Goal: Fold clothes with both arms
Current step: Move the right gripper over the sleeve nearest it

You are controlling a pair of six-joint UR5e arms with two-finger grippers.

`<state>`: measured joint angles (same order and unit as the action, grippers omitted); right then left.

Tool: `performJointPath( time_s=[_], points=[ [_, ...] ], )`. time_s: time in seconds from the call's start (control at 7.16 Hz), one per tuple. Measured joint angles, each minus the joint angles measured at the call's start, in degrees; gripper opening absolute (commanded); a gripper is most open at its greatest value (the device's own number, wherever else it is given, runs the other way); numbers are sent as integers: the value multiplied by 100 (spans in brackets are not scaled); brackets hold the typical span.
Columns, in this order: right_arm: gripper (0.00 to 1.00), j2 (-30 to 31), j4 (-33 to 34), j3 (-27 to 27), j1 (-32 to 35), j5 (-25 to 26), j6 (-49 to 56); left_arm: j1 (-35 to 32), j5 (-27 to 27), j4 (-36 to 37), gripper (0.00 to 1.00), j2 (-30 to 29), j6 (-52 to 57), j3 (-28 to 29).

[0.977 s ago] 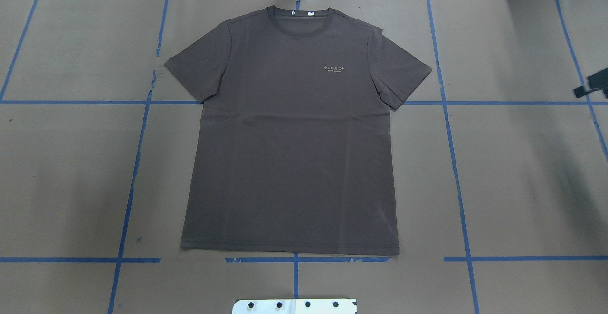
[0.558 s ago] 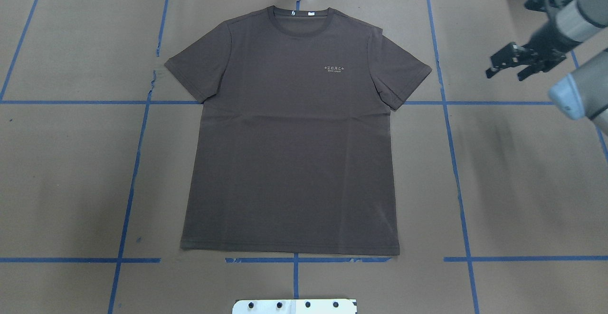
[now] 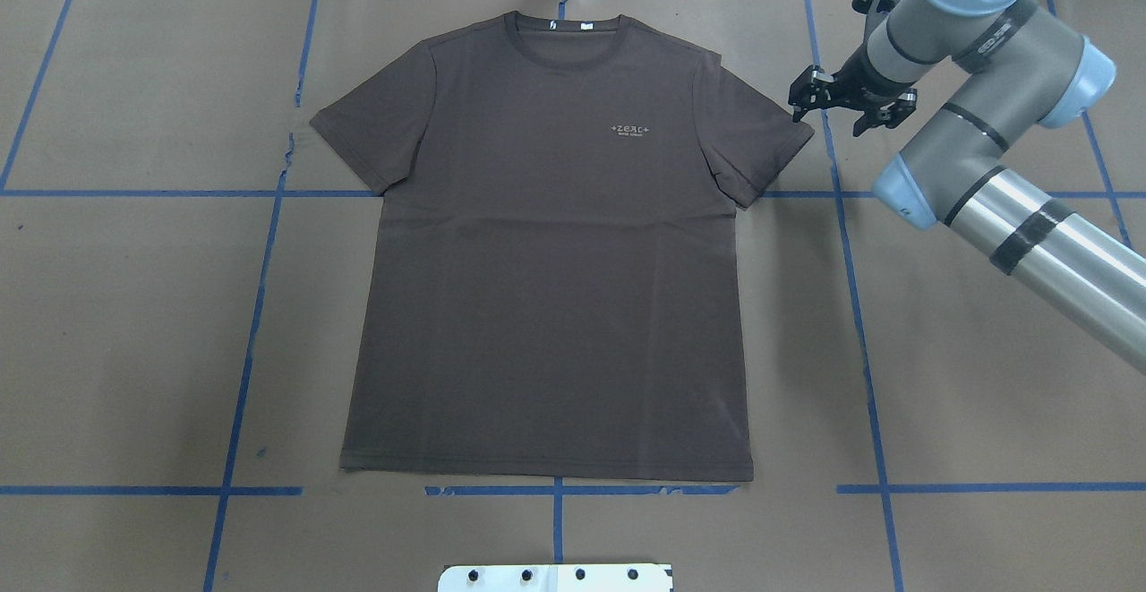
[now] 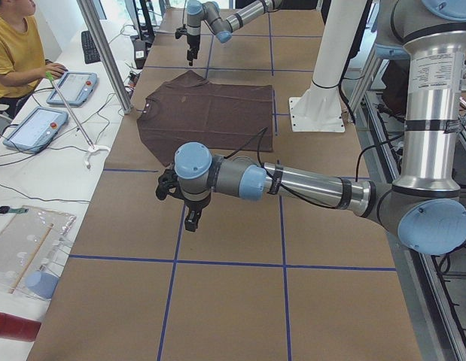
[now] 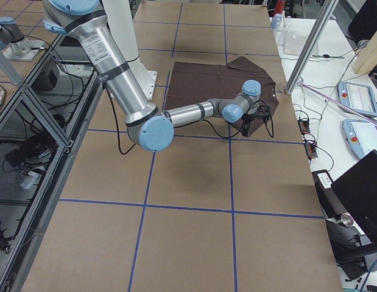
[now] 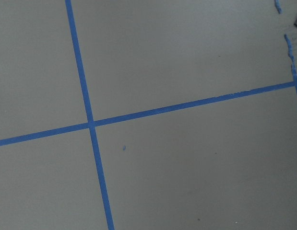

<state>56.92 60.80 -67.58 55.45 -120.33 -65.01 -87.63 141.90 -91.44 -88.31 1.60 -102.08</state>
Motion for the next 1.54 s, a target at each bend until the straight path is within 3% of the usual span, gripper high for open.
performJointPath(
  time_s=[0.56, 0.7, 0.84, 1.4, 1.54],
  points=[
    [65, -98, -320, 362, -145, 441, -431, 0, 5, -5, 100, 15, -5, -31],
    [57, -98, -322, 381, -187, 482, -429, 0, 5, -5, 100, 15, -3, -21],
    [42, -98, -323, 403, -211, 505, -426, 0, 5, -5, 100, 15, -2, -17],
    [36, -83, -324, 441, -230, 520, -427, 0, 5, -5, 100, 15, -9, -36],
    [21, -81, -324, 445, -230, 519, -426, 0, 5, -5, 100, 16, -10, -43]
  ],
)
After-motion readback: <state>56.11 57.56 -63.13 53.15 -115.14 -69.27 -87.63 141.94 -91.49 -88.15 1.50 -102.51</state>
